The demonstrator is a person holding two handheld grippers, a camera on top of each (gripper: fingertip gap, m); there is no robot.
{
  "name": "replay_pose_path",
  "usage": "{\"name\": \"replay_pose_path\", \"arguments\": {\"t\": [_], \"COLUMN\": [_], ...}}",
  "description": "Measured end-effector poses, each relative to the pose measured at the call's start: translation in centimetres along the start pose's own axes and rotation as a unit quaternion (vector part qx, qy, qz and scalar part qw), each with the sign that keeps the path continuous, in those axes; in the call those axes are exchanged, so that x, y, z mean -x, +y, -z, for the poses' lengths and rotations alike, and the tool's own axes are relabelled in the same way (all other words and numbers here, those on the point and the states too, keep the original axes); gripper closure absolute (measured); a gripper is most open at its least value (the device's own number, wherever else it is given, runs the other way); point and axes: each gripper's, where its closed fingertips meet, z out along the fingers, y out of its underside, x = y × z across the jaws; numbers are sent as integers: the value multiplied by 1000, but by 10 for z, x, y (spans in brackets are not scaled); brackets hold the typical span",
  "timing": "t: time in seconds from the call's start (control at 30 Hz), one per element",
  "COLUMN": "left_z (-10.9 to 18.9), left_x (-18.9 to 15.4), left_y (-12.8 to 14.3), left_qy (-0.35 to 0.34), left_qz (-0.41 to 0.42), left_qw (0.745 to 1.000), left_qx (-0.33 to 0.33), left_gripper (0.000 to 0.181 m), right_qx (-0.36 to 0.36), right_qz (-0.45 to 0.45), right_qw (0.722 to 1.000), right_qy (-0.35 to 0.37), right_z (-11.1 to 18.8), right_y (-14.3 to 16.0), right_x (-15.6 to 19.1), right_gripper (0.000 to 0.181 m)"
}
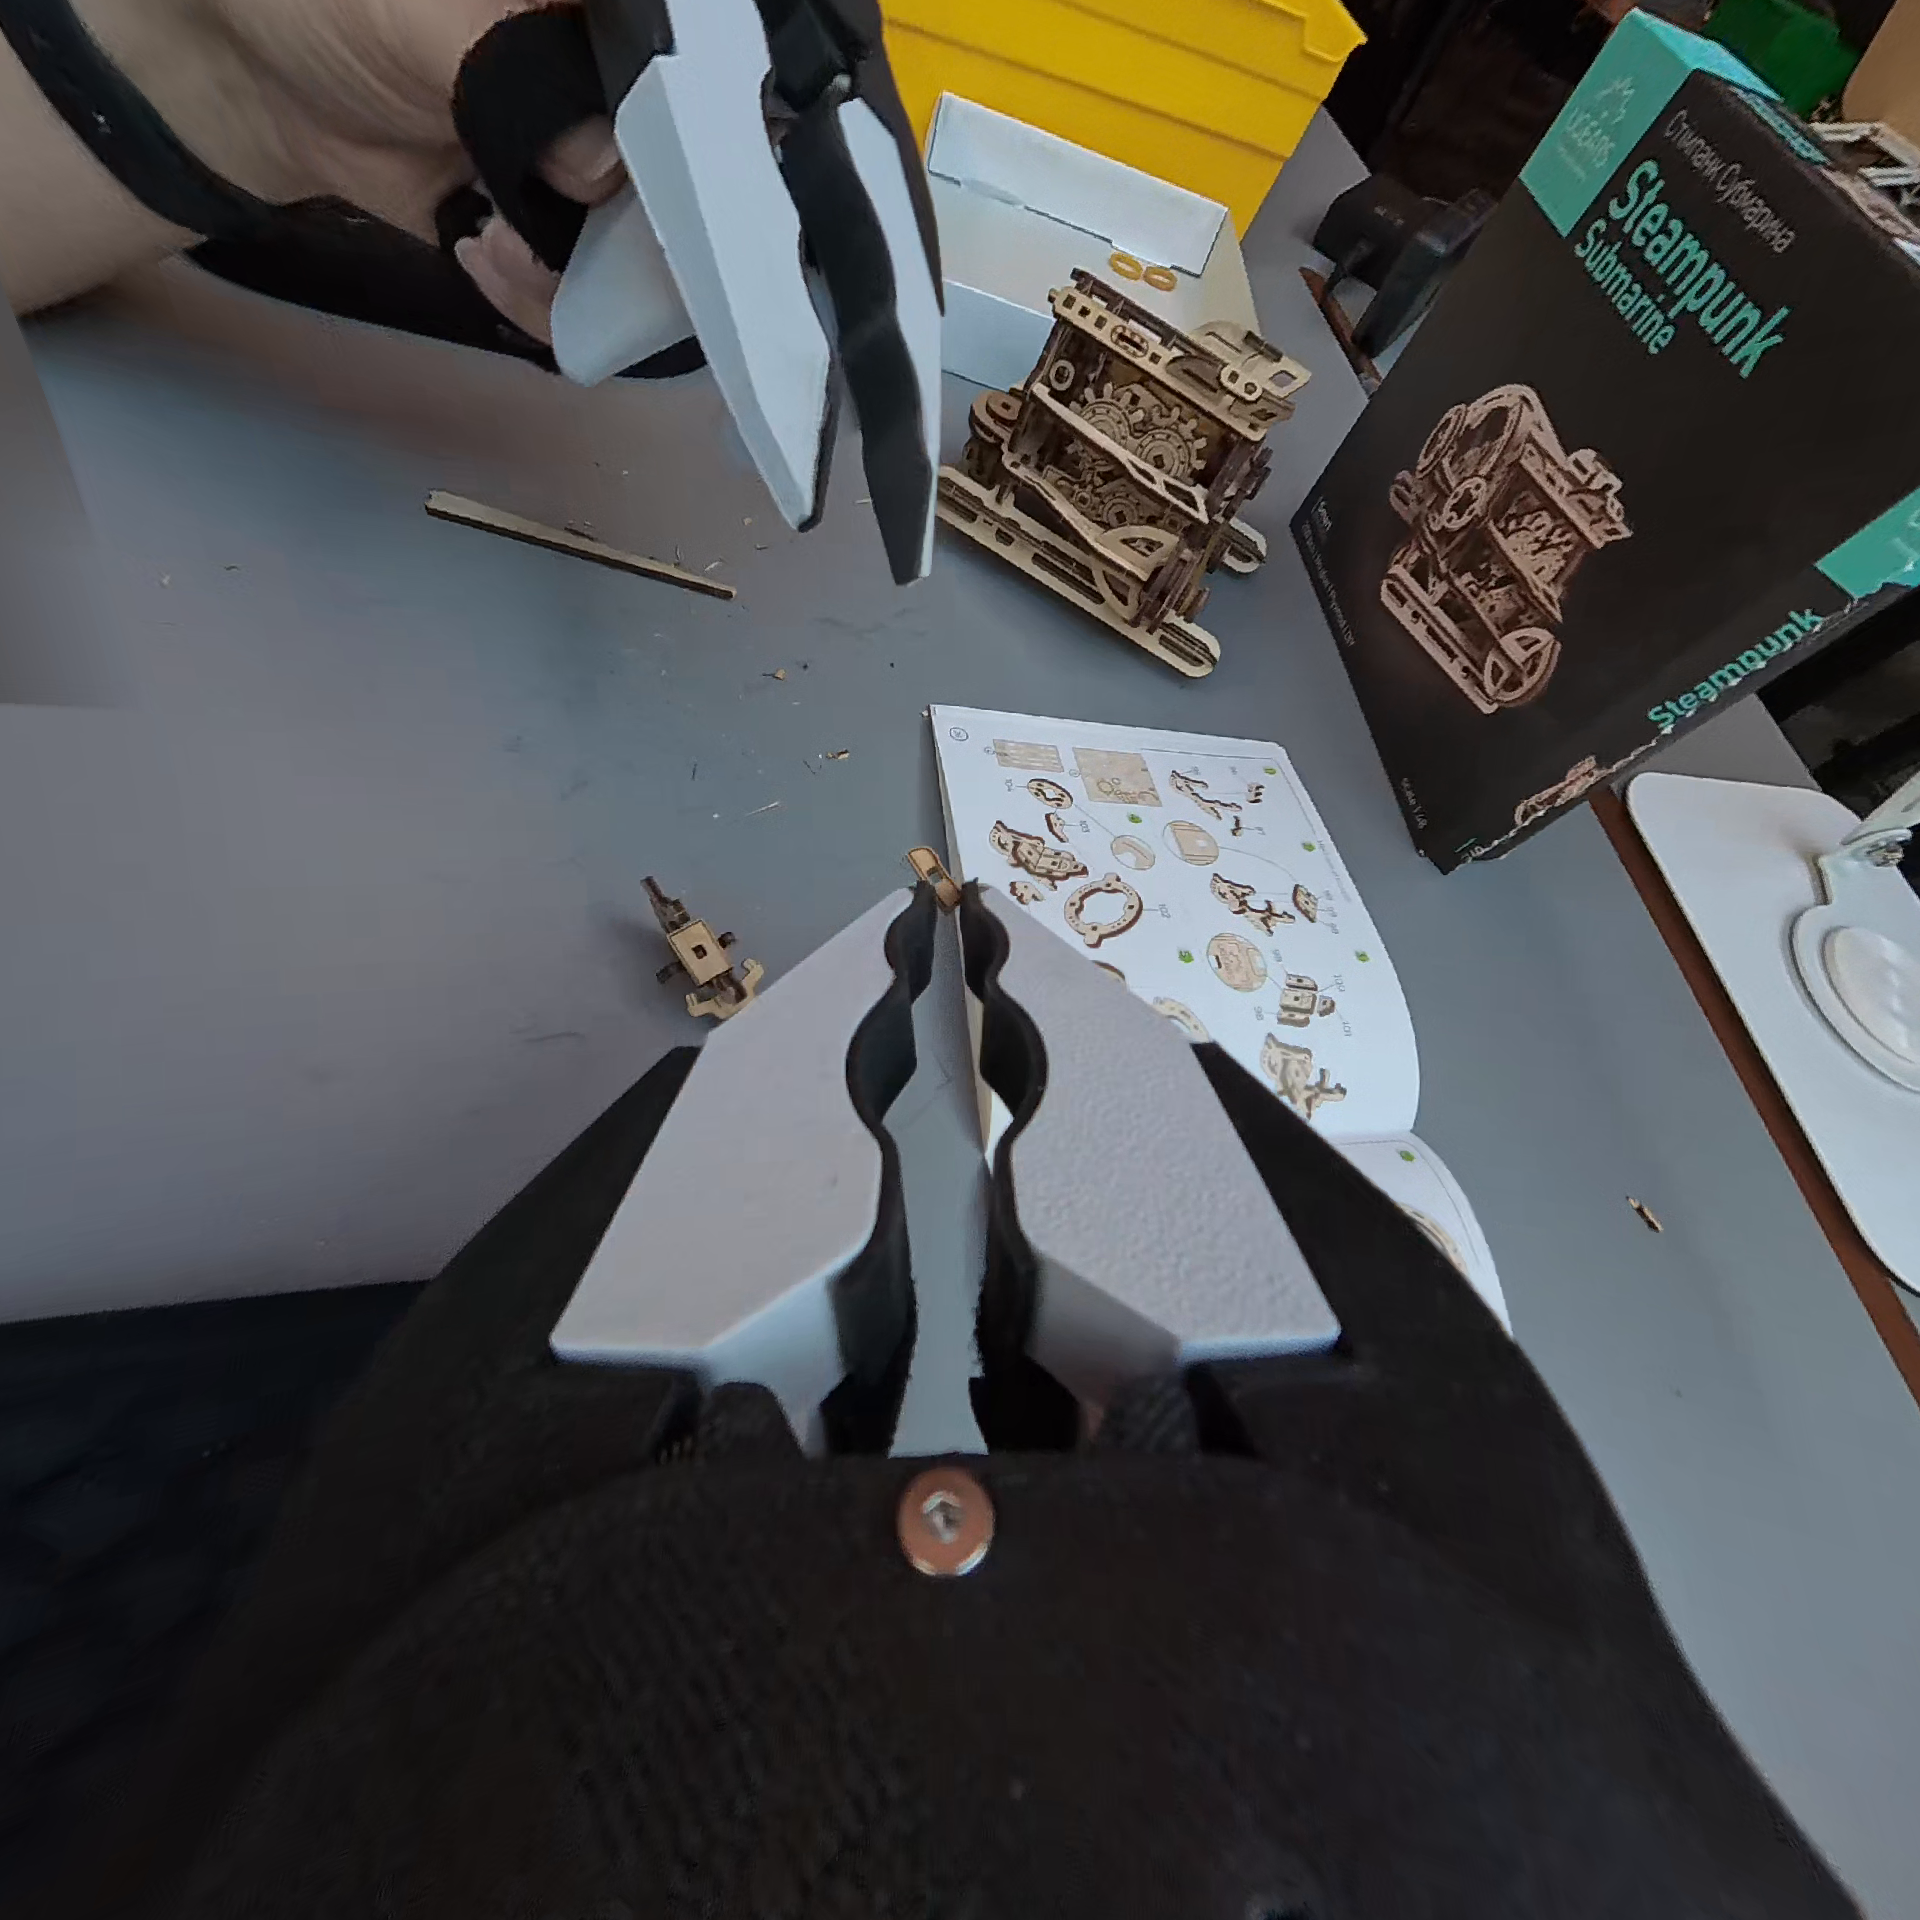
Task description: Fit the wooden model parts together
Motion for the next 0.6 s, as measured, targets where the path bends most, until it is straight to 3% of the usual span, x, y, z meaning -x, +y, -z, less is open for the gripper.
{"name": "replay_pose_path", "arguments": {"t": [0.17, 0.3, 0.4, 0.6], "left_z": [-8, -8, -4, 8], "left_x": [0, 15, 30, 52], "left_y": [-37, -57, -51, -54], "left_qy": [9, -51, -91, -216], "left_qz": [-34, -121, -162, -241], "left_qw": [999, 990, 979, 941], "left_qx": [15, -41, -87, -103], "left_gripper": [153, 155, 152, 145], "right_qx": [-21, -61, -82, -105], "right_qz": [6, -26, -35, -47], "right_qw": [1000, 998, 996, 993], "right_qy": [3, -9, 7, 10], "right_z": [-8, -3, 1, -3], "right_y": [-11, -4, 9, 13], "right_x": [-23, -22, -25, -31], "right_gripper": [178, 178, 178, 178]}}
